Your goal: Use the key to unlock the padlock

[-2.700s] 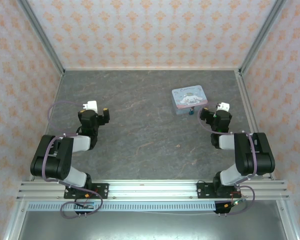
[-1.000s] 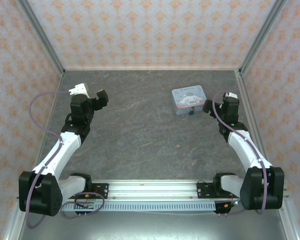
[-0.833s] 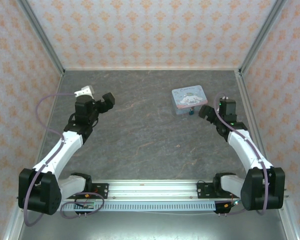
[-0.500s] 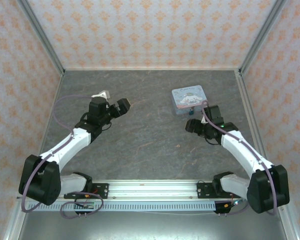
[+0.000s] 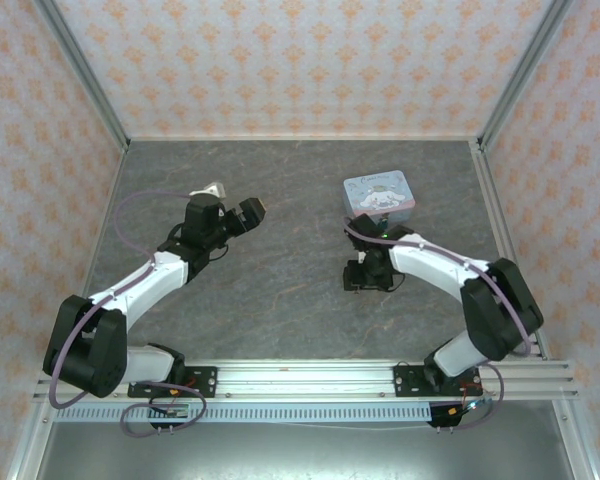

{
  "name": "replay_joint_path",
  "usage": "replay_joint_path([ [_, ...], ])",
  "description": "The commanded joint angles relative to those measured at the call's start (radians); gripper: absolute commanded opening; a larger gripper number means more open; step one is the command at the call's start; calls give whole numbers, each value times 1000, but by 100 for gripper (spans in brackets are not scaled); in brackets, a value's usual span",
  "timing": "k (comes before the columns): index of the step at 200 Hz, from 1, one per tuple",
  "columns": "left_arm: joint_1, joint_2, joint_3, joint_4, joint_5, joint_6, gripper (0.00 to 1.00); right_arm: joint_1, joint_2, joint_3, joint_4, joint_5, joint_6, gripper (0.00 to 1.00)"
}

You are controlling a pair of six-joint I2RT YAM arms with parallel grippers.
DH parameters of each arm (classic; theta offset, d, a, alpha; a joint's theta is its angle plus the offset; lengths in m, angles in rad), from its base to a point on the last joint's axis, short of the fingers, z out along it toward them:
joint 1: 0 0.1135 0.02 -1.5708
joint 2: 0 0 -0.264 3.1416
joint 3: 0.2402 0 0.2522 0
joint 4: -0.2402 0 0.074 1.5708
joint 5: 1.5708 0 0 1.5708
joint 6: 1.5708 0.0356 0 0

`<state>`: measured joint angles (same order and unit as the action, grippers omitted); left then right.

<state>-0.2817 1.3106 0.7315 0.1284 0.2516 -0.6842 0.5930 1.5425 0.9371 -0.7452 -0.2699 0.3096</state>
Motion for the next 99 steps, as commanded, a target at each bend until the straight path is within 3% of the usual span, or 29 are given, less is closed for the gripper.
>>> replay_joint_path([
  [1, -5, -12, 29, 11, -14, 1, 100, 21, 52, 39, -69, 69, -13, 50],
  [99, -5, -26, 33, -24, -27, 16, 100, 28, 139, 71, -52, 100, -2, 32],
])
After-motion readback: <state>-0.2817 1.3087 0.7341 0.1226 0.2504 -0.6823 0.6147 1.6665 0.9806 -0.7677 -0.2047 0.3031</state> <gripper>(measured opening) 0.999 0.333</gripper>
